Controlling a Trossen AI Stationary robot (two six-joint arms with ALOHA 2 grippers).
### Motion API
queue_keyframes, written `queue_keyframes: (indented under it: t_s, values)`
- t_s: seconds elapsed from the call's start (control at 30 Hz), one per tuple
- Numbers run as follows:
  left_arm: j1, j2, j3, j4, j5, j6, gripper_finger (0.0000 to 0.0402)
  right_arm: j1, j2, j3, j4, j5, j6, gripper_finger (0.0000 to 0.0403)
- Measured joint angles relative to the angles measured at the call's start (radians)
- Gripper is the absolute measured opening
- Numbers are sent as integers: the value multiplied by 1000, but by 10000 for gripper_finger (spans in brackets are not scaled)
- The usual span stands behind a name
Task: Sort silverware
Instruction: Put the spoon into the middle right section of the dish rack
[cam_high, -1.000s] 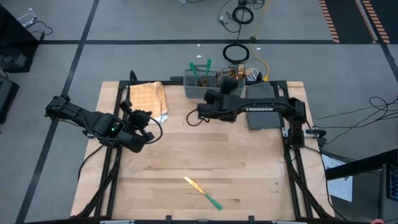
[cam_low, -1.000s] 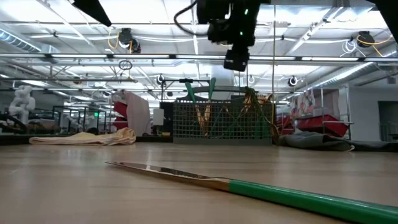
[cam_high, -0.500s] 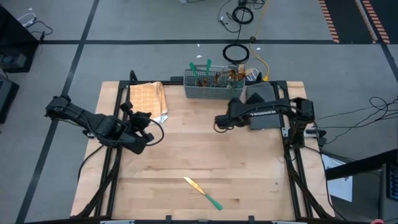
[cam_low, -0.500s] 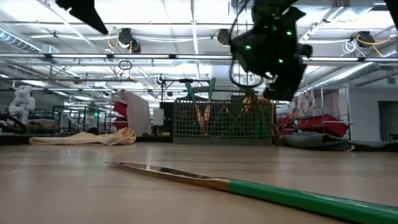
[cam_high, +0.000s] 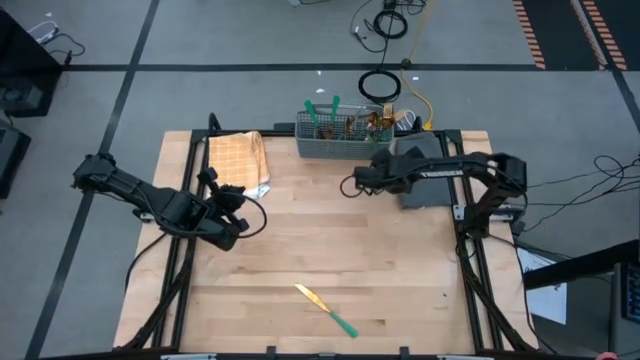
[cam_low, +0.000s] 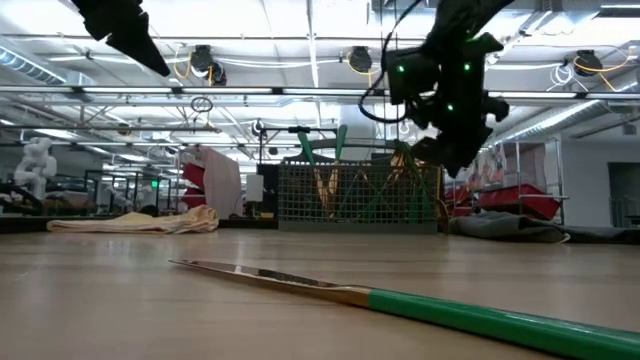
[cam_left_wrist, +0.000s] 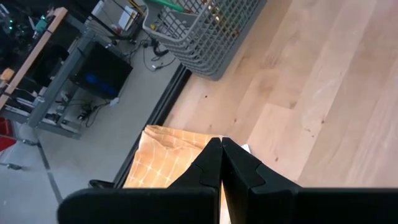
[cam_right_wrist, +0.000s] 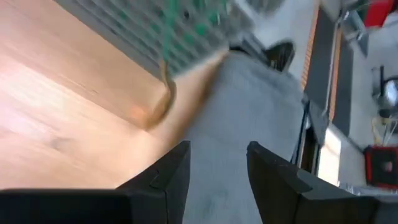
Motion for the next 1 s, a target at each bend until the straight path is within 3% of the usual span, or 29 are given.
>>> queue_keyframes:
  t_s: [0.23,0.47,1.0]
  values:
    - [0,0,0,-4,8,0,8,-19,-104,-166,75,-48,56,146]
    - [0,0,0,-4,-5,5,8,-25,-199,-302,367,-93,-10,146]
    - [0,0,1,-4,-8,-1,8,-128,-198,-348,571,-151,-122,146]
